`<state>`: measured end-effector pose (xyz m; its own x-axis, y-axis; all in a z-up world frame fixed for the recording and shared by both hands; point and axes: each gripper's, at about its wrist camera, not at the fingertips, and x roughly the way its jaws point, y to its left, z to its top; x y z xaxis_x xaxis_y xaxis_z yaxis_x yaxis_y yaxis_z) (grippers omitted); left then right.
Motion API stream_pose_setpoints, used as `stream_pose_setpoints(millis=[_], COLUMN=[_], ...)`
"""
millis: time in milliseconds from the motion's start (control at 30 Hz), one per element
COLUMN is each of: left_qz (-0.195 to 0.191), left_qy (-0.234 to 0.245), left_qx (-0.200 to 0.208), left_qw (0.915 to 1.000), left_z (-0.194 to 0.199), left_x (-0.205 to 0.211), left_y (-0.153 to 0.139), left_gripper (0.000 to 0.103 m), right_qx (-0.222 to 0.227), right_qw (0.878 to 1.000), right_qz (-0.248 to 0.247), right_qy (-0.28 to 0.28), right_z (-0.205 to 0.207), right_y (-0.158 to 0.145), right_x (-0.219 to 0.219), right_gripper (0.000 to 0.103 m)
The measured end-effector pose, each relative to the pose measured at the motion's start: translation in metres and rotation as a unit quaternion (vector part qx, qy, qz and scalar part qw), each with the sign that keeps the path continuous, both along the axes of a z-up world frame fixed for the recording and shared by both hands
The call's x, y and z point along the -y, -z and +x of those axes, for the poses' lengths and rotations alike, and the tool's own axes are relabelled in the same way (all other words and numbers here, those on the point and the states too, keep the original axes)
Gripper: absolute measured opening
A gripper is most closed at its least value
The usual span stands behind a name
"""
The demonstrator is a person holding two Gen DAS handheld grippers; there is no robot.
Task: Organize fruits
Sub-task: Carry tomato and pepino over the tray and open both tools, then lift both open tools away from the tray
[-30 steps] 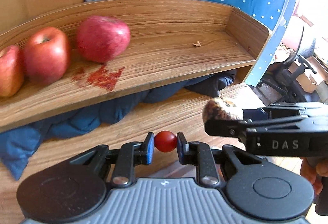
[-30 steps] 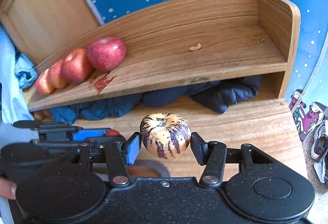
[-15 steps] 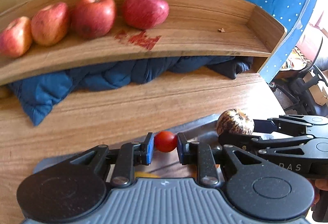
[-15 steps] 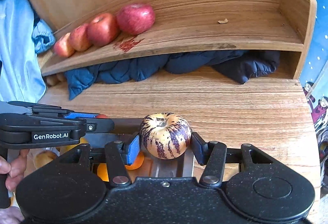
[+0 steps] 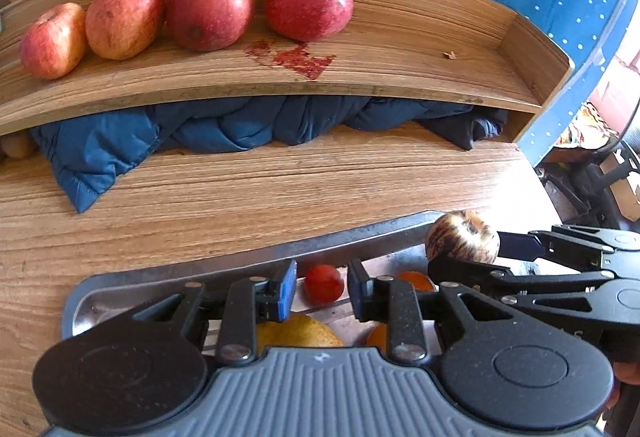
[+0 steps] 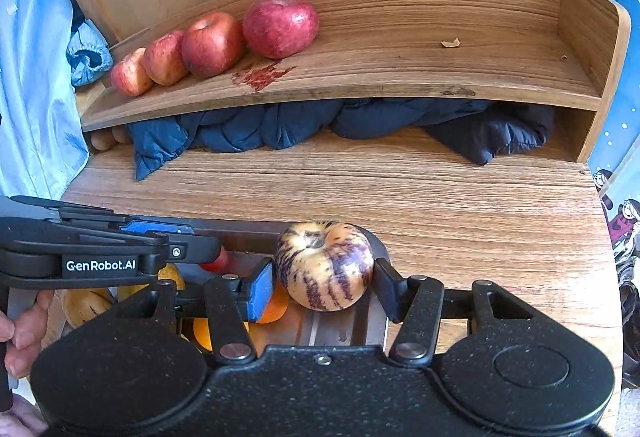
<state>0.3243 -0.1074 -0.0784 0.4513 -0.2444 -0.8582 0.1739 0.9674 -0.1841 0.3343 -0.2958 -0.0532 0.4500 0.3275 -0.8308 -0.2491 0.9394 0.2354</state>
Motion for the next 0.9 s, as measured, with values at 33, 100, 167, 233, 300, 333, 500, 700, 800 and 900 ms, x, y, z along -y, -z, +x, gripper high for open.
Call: stream_pose_setpoints(millis=[33,100,167,233,300,333,500,700,800,900], left_qz=[0.002,0.005,0.006,0.007,0.008,0.008,0.022,0.036,0.044,0.049], left_qy=[-0.004,-0.012,-0.026,-0.039,-0.058,-0.070,-0.123,-0.152,-0.163,-0.175], left_qx=[0.002,0.005,0.012,0.015,0.020,0.025,0.047,0.056,0.059,0.062], left_qw=[1.0000,0.9999,0.9996,0.9991,0.9981,0.9972,0.9910,0.9861,0.9839,0.9813], left_z=[0.000,-0.002,-0.005,-0.006,-0.009,-0.011,-0.029,-0.053,-0.069,-0.087], left_x=[-0.001,-0.002,-0.004,-0.007,-0.010,-0.012,-0.019,-0.019,-0.016,-0.014], left_y=[-0.001,-0.003,-0.006,-0.010,-0.015,-0.019,-0.034,-0.049,-0.056,-0.061], left_gripper=[0.036,0.056,0.067,0.071,0.083,0.087,0.099,0.102,0.102,0.102], right_qx=[0.003,0.011,0.019,0.028,0.037,0.039,0.065,0.110,0.122,0.130], right_qw=[1.000,1.000,1.000,1.000,0.999,0.999,0.998,0.994,0.992,0.991], right_qz=[0.003,0.004,0.003,0.004,0.008,0.009,0.010,0.013,0.016,0.018], right_qy=[0.000,-0.003,-0.004,-0.002,0.002,0.001,-0.008,-0.022,-0.031,-0.039], right_z=[0.000,-0.002,-0.005,-0.010,-0.014,-0.016,-0.026,-0.050,-0.061,-0.072], right_y=[-0.002,-0.005,-0.010,-0.016,-0.021,-0.023,-0.037,-0.057,-0.064,-0.070], right_x=[0.000,0.000,-0.001,-0.001,0.002,0.002,0.006,0.012,0.016,0.019], right_gripper=[0.059,0.062,0.065,0.071,0.077,0.078,0.088,0.101,0.102,0.102])
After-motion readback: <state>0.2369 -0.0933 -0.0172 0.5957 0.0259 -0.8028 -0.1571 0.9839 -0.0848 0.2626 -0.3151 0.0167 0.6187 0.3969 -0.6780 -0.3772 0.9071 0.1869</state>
